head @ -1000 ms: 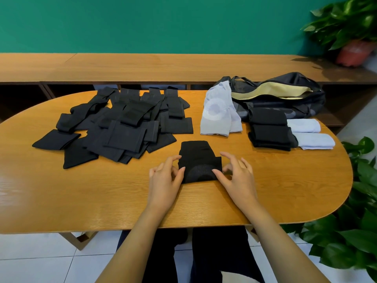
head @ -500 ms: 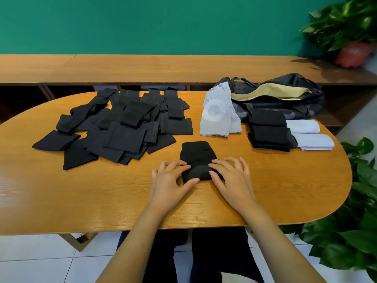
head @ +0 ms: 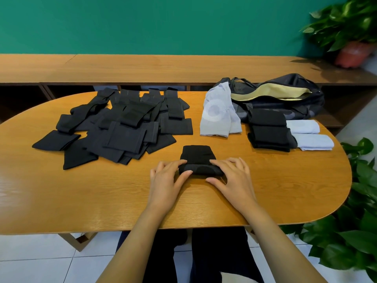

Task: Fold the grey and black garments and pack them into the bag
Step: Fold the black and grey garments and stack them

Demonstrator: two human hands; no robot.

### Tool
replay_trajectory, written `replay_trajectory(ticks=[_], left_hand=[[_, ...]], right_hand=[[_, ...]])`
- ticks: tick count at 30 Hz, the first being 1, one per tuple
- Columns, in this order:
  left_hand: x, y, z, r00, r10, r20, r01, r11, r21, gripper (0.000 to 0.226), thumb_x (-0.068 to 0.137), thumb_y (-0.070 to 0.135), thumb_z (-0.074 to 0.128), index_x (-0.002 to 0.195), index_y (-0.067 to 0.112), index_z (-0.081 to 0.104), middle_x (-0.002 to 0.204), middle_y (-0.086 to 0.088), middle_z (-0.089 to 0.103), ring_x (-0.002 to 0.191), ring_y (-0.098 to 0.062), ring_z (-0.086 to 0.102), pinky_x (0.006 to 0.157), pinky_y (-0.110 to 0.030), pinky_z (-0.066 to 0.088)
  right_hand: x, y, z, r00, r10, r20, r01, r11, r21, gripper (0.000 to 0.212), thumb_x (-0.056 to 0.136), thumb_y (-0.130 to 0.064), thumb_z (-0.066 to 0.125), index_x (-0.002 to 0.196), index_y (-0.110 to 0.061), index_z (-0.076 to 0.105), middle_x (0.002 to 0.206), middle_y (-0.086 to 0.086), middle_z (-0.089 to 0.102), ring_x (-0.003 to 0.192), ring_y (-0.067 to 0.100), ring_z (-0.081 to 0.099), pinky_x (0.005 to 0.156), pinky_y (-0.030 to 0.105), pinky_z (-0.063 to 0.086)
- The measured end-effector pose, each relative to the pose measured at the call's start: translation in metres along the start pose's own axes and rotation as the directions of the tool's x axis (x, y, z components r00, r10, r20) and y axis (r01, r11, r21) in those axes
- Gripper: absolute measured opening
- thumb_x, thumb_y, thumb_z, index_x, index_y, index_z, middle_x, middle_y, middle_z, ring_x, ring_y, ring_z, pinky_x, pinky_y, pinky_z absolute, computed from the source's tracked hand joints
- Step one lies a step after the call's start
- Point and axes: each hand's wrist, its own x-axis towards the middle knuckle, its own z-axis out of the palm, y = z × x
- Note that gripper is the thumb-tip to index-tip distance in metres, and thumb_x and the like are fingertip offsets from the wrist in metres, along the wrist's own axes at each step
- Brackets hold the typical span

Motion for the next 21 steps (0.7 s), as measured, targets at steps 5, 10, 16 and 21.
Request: replay_trajectory(ticks=[5, 10, 16, 21], left_hand=[[-0.002, 0.005, -0.003, 0.999, -0.050, 0.022, 0.051, 0.998, -0.040, 0.067, 0.071, 0.077, 0.038, 0.128, 0.043, 0.053, 0.103, 0.019, 0.045, 0.104, -0.011, 0.033, 0.087, -0.026, 0.032], [-0.003, 0.004, -0.002, 0.999, -0.042, -0.020, 0.042, 0.999, -0.024, 0.057, 0.076, 0.069, 0.053, 0.125, 0.042, 0.056, 0.095, 0.021, 0.043, 0.103, -0.012, 0.032, 0.086, -0.027, 0.034], [-0.002, 0.002, -0.002, 0.997, -0.001, -0.073, -0.002, 0.999, -0.033, 0.062, 0.078, 0.073, 0.041, 0.128, 0.038, 0.052, 0.084, 0.016, 0.051, 0.093, -0.013, 0.049, 0.081, -0.018, 0.021], [0.000, 0.001, -0.002, 0.997, -0.020, -0.081, 0.014, 0.997, -0.071, 0.053, 0.083, 0.063, 0.048, 0.128, 0.035, 0.051, 0.071, 0.011, 0.054, 0.083, -0.009, 0.053, 0.084, -0.020, 0.024]], right_hand=[[-0.001, -0.004, -0.004, 0.997, 0.072, -0.030, -0.069, 0.994, 0.079, 0.047, 0.090, -0.041, 0.062, 0.134, -0.029, 0.053, 0.119, -0.005, 0.062, 0.122, 0.013, 0.037, 0.112, 0.046, 0.029], [-0.001, -0.002, -0.004, 0.983, 0.180, 0.045, -0.184, 0.979, 0.090, 0.062, 0.083, -0.064, 0.047, 0.139, -0.036, 0.046, 0.122, -0.001, 0.059, 0.136, 0.025, 0.030, 0.111, 0.039, 0.026], [-0.001, -0.010, -0.010, 0.982, 0.184, 0.049, -0.188, 0.978, 0.090, 0.060, 0.088, -0.062, 0.047, 0.140, -0.032, 0.044, 0.123, -0.004, 0.060, 0.134, 0.019, 0.034, 0.114, 0.038, 0.023], [0.001, -0.010, -0.010, 0.986, 0.160, 0.040, -0.163, 0.983, 0.084, 0.054, 0.094, -0.048, 0.053, 0.143, -0.031, 0.038, 0.102, -0.014, 0.055, 0.117, 0.007, 0.040, 0.114, 0.033, 0.020]])
